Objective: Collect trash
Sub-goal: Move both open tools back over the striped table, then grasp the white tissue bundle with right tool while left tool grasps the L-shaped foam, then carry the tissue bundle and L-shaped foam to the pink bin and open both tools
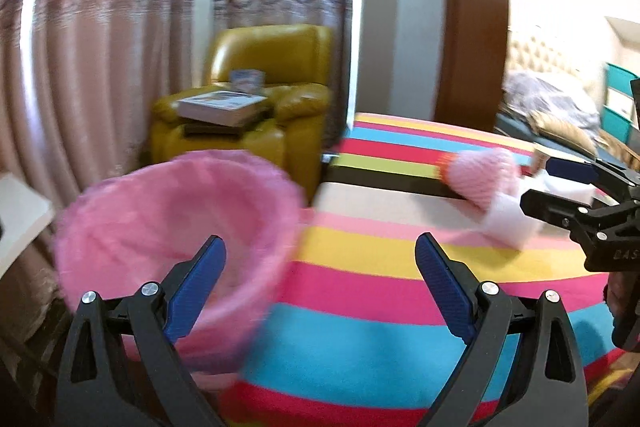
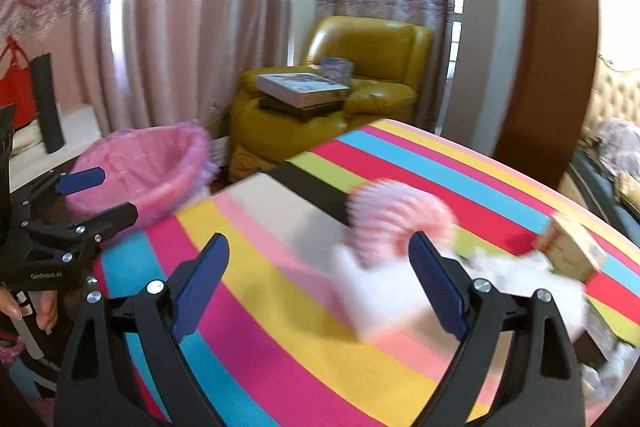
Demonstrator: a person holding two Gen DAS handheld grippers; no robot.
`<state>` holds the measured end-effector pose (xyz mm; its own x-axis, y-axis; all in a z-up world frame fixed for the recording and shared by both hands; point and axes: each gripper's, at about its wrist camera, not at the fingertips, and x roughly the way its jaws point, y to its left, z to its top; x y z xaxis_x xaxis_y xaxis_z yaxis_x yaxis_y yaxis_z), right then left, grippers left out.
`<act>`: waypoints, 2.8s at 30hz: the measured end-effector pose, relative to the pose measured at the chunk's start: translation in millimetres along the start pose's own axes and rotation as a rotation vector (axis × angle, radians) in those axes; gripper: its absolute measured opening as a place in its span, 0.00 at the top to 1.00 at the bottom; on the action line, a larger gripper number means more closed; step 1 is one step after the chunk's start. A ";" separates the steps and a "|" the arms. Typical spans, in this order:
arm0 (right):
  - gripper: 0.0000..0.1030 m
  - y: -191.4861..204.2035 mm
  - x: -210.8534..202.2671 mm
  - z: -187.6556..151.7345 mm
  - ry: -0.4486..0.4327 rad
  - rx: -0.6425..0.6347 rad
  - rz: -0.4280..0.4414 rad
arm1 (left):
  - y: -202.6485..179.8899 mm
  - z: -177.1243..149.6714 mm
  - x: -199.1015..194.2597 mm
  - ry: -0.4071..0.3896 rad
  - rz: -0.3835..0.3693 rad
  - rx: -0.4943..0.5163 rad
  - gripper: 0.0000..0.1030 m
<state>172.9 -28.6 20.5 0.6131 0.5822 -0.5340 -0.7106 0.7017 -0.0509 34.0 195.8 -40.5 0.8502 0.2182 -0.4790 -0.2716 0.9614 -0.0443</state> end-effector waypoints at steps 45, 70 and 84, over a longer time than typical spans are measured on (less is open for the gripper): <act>0.68 -239.4 -83.6 -138.3 0.122 0.659 -0.429 | -152.8 4.4 70.2 0.122 -0.260 0.137 0.13; 0.68 -234.1 -94.2 -136.4 0.075 0.647 -0.414 | -190.0 7.0 81.0 0.213 -0.245 0.228 0.43; 0.68 -200.2 -96.6 -128.9 0.067 0.559 -0.373 | -179.6 -0.7 37.2 0.118 -0.270 0.210 0.43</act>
<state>211.5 -278.3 -26.5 0.7476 0.2454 -0.6171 -0.1589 0.9683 0.1926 114.1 31.2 -51.0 0.8176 -0.0573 -0.5730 0.0643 0.9979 -0.0081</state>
